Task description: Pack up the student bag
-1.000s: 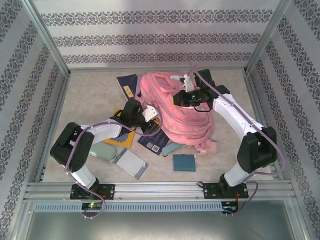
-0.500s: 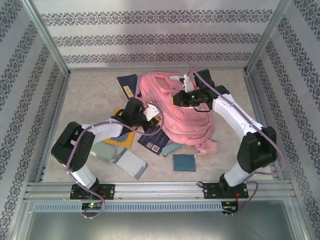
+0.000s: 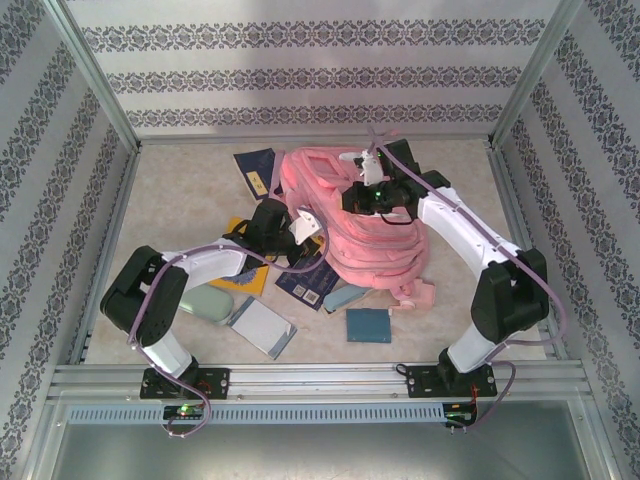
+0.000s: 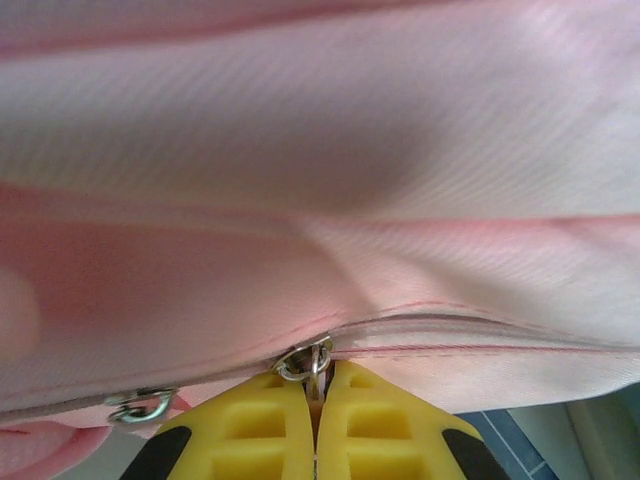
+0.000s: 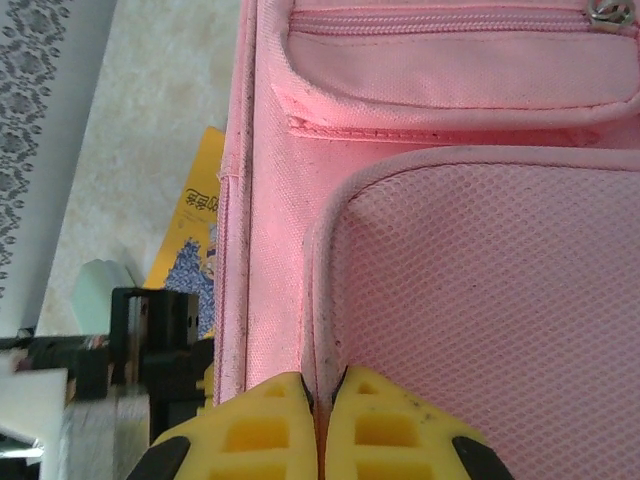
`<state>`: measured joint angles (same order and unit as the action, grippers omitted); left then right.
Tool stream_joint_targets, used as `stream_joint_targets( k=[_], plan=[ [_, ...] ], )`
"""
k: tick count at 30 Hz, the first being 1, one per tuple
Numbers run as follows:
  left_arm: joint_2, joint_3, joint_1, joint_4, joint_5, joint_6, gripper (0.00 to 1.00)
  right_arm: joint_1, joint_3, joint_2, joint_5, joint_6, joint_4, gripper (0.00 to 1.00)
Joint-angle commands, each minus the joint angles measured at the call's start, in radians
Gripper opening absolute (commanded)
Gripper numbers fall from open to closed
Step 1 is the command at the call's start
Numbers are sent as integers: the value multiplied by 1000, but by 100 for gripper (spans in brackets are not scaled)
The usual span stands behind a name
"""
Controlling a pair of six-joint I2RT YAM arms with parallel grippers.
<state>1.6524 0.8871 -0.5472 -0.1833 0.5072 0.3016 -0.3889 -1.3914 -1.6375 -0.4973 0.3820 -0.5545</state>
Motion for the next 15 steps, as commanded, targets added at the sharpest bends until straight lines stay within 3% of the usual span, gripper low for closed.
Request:
stream_joint_targets(
  k=[1,15],
  plan=[
    [-57,-11,-38,31,45,-30,0,-29,-60,-32,67,44,49,0],
    [-175,-50,-106,140,1,-128,0,-109,-179,-156,225,157,62,0]
  ],
)
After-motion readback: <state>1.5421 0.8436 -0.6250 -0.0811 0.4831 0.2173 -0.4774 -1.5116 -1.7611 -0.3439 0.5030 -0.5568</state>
